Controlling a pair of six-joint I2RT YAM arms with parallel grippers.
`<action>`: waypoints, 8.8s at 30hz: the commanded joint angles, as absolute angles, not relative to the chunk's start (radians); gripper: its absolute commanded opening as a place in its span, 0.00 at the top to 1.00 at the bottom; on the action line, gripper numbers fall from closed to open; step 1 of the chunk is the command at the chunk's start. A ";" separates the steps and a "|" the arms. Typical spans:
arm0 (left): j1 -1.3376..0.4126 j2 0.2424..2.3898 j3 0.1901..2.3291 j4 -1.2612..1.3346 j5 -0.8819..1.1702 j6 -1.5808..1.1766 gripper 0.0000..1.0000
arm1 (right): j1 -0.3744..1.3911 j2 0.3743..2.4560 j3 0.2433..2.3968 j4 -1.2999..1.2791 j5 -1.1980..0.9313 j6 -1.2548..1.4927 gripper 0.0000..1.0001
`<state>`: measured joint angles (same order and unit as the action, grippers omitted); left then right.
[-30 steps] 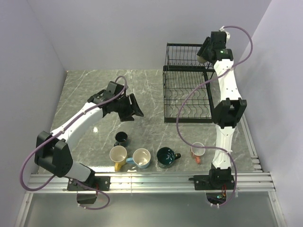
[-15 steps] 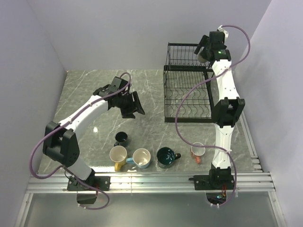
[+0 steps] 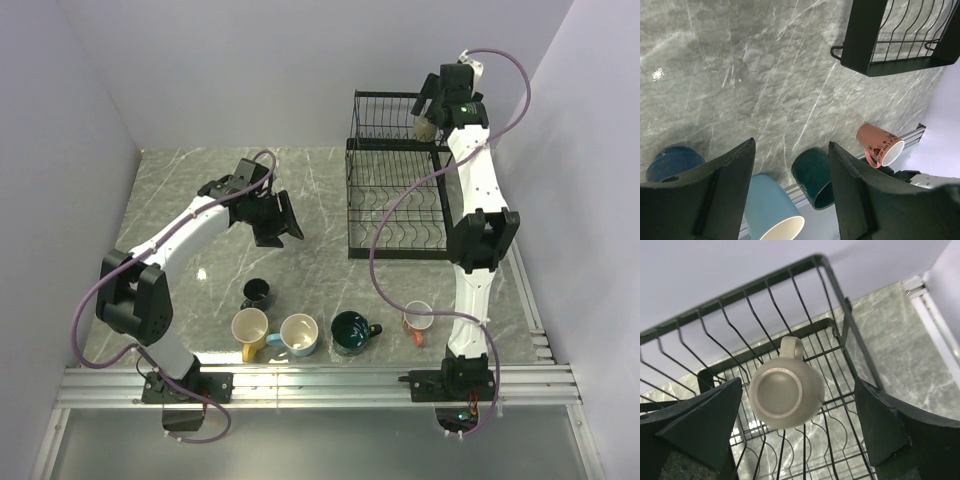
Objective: Load the cups into the dish rack
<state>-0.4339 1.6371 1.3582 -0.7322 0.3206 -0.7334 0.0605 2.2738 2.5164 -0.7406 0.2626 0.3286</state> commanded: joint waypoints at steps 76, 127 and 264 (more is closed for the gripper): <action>-0.584 1.589 1.135 -0.834 0.069 -0.646 1.00 | 0.376 1.545 1.874 -0.864 0.330 0.347 0.00; -0.407 1.845 1.227 1.861 0.683 -2.431 1.00 | 0.313 1.445 1.568 -0.321 -0.666 0.486 0.00; -0.160 1.560 1.440 -0.830 0.399 -0.707 0.75 | 0.209 2.240 2.471 -0.538 0.411 0.454 1.00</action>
<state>-0.1638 1.5490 1.3937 -0.8276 0.4046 -0.7357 0.2020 2.2360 2.4363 -0.6373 0.3550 0.4553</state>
